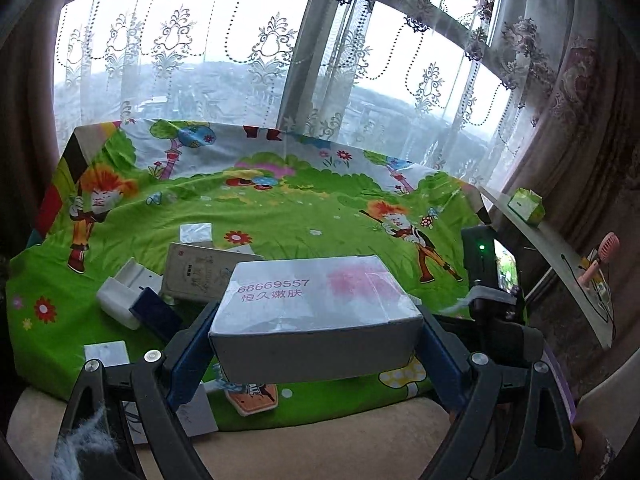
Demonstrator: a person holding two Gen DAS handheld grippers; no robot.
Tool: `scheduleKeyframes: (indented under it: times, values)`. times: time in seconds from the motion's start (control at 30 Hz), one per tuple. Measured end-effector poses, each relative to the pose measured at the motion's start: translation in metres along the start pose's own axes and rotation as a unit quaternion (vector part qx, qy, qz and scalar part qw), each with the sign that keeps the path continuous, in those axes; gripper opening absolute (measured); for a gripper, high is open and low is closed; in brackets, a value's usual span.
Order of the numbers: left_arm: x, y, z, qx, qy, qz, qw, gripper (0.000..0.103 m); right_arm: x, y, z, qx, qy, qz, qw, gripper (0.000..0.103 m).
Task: Organize rigid objects
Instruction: 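Carry the pink-label box into the purple box while the right tool drops a white cube there, then move both open tools back from the purple box to the pile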
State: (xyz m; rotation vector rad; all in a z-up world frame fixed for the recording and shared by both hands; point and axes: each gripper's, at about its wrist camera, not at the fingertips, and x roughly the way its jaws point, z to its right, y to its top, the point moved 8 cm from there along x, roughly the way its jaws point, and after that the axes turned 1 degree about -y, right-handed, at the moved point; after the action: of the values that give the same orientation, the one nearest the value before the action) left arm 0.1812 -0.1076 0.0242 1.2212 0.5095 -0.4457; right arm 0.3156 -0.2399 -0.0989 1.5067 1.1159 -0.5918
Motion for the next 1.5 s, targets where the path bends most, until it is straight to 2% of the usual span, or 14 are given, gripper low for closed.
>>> scheduleKeyframes:
  times: [0.23,0.5,0.77,0.93,1.0,1.07,1.13,1.2,1.33,1.43,1.5]
  values:
    - [0.003,-0.013,0.030,0.019,-0.029,-0.021,0.9992,0.093,-0.037,-0.016,0.022,0.000,0.004,0.036,0.999,0.052]
    - [0.009,-0.043,0.087,0.057,-0.087,-0.067,0.9923,0.093,-0.088,-0.061,0.092,0.033,-0.006,0.054,0.998,0.052]
    - [0.012,-0.078,0.148,0.105,-0.151,-0.119,0.9757,0.093,-0.134,-0.102,0.170,0.082,-0.045,0.068,0.993,0.052]
    - [0.007,-0.093,0.182,0.136,-0.192,-0.135,0.9625,0.094,-0.155,-0.113,0.197,0.085,-0.079,0.077,0.990,0.052]
    - [0.005,-0.101,0.196,0.149,-0.218,-0.152,0.9526,0.094,-0.162,-0.115,0.205,0.088,-0.092,0.082,0.989,0.053]
    - [0.004,-0.105,0.203,0.164,-0.218,-0.154,0.9496,0.097,-0.167,-0.117,0.212,0.092,-0.102,0.085,0.987,0.053]
    - [0.001,-0.107,0.206,0.175,-0.213,-0.151,0.9493,0.101,-0.171,-0.119,0.217,0.093,-0.107,0.089,0.986,0.058]
    - [-0.001,-0.104,0.205,0.174,-0.211,-0.145,0.9510,0.101,-0.175,-0.119,0.219,0.094,-0.111,0.094,0.985,0.071]
    - [-0.005,-0.096,0.196,0.159,-0.203,-0.130,0.9574,0.101,-0.182,-0.114,0.215,0.085,-0.120,0.108,0.983,0.075]
    - [-0.008,-0.090,0.187,0.137,-0.217,-0.120,0.9591,0.101,-0.187,-0.110,0.207,0.071,-0.122,0.121,0.982,0.081]
    - [-0.012,-0.084,0.180,0.137,-0.213,-0.108,0.9614,0.101,-0.193,-0.106,0.199,0.058,-0.127,0.135,0.981,0.087]
